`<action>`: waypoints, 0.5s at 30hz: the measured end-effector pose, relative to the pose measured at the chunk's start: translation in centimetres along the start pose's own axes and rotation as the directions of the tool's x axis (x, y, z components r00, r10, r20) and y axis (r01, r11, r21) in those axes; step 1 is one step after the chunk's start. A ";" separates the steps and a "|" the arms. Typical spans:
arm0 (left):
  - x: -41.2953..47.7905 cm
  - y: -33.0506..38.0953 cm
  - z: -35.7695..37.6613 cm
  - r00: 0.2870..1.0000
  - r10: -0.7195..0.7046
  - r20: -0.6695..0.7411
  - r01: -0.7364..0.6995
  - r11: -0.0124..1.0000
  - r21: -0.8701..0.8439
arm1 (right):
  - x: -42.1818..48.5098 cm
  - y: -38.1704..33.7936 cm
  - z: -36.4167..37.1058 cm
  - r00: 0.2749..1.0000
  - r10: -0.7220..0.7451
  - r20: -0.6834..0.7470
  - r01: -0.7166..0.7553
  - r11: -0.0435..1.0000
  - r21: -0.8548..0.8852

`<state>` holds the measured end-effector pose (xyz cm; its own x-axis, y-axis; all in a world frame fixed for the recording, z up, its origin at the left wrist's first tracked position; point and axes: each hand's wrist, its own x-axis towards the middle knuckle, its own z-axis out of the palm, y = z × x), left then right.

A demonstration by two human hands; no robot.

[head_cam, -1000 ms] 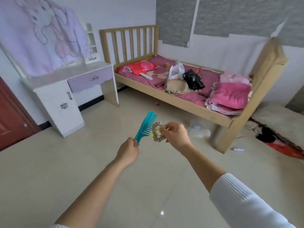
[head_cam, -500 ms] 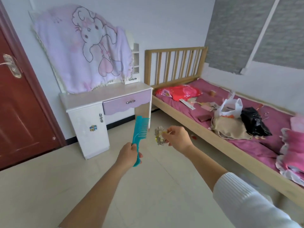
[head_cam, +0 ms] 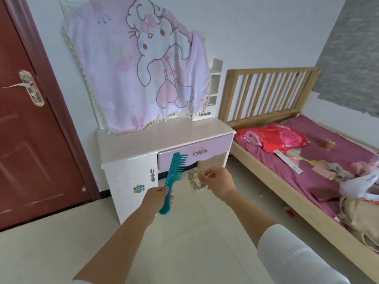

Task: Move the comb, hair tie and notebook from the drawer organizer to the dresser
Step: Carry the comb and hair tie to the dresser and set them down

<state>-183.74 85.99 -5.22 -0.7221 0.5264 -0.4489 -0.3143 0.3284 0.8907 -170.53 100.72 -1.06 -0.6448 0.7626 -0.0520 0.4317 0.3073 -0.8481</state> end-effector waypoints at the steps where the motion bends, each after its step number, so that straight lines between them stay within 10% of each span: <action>1: 2.7 1.3 -0.9 1.000 -0.012 0.001 0.012 0.999 -0.037 | 2.7 -0.8 1.0 1.000 0.001 -0.006 -0.001 1.000 -0.005; 15: 28.9 10.4 -6.4 0.973 -0.229 -0.025 0.218 0.951 -0.220 | 32.0 -5.9 12.8 0.997 0.067 0.028 -0.065 0.994 -0.085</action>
<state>-211.80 99.58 -8.49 -0.6459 0.4177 -0.6390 -0.5918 0.2548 0.7648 -201.73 116.00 -4.50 -0.6315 0.7655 -0.1233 0.5243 0.3045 -0.7953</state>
